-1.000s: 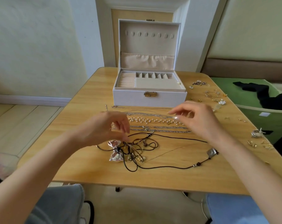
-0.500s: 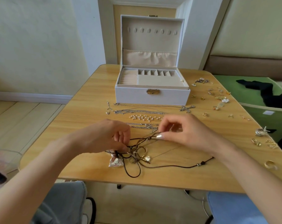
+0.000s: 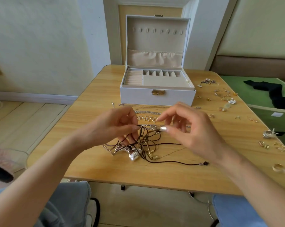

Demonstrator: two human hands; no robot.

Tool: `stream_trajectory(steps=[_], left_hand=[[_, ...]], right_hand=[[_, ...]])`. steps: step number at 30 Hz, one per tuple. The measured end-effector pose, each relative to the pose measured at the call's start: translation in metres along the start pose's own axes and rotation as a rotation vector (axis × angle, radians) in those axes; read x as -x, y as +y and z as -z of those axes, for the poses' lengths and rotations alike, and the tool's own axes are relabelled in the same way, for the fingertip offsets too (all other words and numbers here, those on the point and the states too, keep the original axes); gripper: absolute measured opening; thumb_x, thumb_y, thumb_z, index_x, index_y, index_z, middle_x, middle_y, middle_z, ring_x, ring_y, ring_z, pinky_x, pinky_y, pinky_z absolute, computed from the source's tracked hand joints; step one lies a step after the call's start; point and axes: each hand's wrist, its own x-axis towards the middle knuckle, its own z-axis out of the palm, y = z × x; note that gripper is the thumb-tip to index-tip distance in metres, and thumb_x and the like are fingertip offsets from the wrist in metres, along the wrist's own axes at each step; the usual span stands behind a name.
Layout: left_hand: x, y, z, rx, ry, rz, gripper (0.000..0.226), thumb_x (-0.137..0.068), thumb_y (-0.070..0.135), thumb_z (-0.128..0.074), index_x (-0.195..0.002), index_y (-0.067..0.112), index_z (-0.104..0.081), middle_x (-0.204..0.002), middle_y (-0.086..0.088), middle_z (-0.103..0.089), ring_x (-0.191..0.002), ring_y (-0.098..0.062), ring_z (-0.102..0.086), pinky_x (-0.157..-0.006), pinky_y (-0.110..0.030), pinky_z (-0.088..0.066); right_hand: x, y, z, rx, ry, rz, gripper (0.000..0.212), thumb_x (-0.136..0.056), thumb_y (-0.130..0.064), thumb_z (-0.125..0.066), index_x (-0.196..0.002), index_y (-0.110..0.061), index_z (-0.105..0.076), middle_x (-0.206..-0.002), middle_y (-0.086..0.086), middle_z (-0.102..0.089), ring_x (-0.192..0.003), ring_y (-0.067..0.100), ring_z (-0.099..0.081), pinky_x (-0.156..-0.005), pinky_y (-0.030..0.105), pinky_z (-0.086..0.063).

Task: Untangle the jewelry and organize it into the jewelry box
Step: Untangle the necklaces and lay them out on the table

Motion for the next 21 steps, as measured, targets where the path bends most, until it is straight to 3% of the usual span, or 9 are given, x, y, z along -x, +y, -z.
stream_trajectory(steps=[3, 6, 8, 11, 14, 16, 18, 21], left_hand=[[-0.001, -0.005, -0.001, -0.21, 0.108, -0.106, 0.012, -0.086, 0.014, -0.066, -0.096, 0.011, -0.06, -0.09, 0.003, -0.068, -0.085, -0.009, -0.065, -0.075, -0.025, -0.053], [0.008, -0.001, 0.002, -0.422, 0.267, -0.262, 0.007, -0.083, 0.021, -0.058, -0.09, 0.023, -0.058, -0.091, 0.015, -0.061, -0.086, -0.004, -0.059, -0.073, -0.014, -0.045], [0.018, 0.001, 0.004, -0.494, 0.174, -0.282, 0.013, -0.08, 0.032, -0.051, -0.088, 0.026, -0.058, -0.091, 0.017, -0.06, -0.087, -0.002, -0.057, -0.073, -0.012, -0.042], [0.025, -0.01, 0.001, -0.706, 0.005, -0.225, 0.028, -0.076, 0.053, -0.053, -0.095, 0.033, -0.058, -0.093, 0.024, -0.054, -0.093, 0.003, -0.051, -0.077, -0.014, -0.042], [0.025, -0.016, -0.002, -0.687, -0.017, -0.172, 0.02, -0.081, 0.037, -0.069, -0.095, 0.034, -0.054, -0.095, 0.025, -0.052, -0.09, 0.006, -0.052, -0.074, -0.011, -0.042], [0.024, -0.015, 0.0, -0.609, -0.008, -0.14, 0.02, -0.082, 0.025, -0.07, -0.093, 0.031, -0.055, -0.093, 0.024, -0.057, -0.088, 0.007, -0.055, -0.074, -0.012, -0.046], [0.025, -0.012, 0.002, -0.505, -0.023, -0.098, 0.017, -0.081, 0.018, -0.071, -0.092, 0.025, -0.06, -0.09, 0.019, -0.063, -0.086, 0.005, -0.059, -0.073, -0.014, -0.049], [0.023, -0.009, 0.0, -0.398, -0.032, -0.069, 0.016, -0.079, 0.011, -0.072, -0.085, 0.023, -0.064, -0.083, 0.015, -0.067, -0.081, 0.002, -0.064, -0.071, -0.015, -0.051]], right_hand=[[0.006, -0.01, -0.022, 0.042, -0.112, 0.079, 0.019, -0.083, -0.035, -0.062, -0.097, -0.024, -0.069, -0.086, -0.014, -0.055, -0.071, 0.01, -0.053, -0.062, 0.016, -0.042], [0.006, -0.008, -0.038, 0.245, -0.209, 0.025, 0.037, -0.079, -0.056, -0.056, -0.109, -0.034, -0.063, -0.092, -0.02, -0.048, -0.074, 0.001, -0.049, -0.067, 0.021, -0.043], [0.004, -0.008, -0.04, 0.314, -0.256, -0.033, 0.037, -0.078, -0.054, -0.062, -0.11, -0.036, -0.061, -0.09, -0.02, -0.047, -0.071, -0.001, -0.045, -0.066, 0.019, -0.037], [0.003, -0.01, -0.039, 0.299, -0.27, -0.072, 0.02, -0.08, -0.034, -0.069, -0.099, -0.034, -0.062, -0.081, -0.016, -0.05, -0.064, -0.002, -0.044, -0.059, 0.013, -0.03], [0.003, -0.009, -0.037, 0.298, -0.25, -0.081, 0.021, -0.08, -0.018, -0.066, -0.094, -0.032, -0.059, -0.076, -0.017, -0.05, -0.067, -0.004, -0.046, -0.059, 0.012, -0.031], [0.004, -0.011, -0.036, 0.293, -0.175, -0.026, 0.015, -0.079, -0.02, -0.062, -0.089, -0.03, -0.06, -0.081, -0.016, -0.05, -0.069, -0.002, -0.045, -0.06, 0.015, -0.036], [0.006, -0.017, -0.038, 0.313, -0.135, 0.035, 0.011, -0.078, -0.038, -0.058, -0.085, -0.029, -0.062, -0.084, -0.014, -0.051, -0.071, 0.001, -0.042, -0.06, 0.017, -0.035], [0.012, -0.023, -0.052, 0.479, -0.158, 0.067, 0.042, -0.07, -0.067, -0.051, -0.085, -0.03, -0.062, -0.085, -0.012, -0.05, -0.07, 0.005, -0.044, -0.064, 0.02, -0.032]])
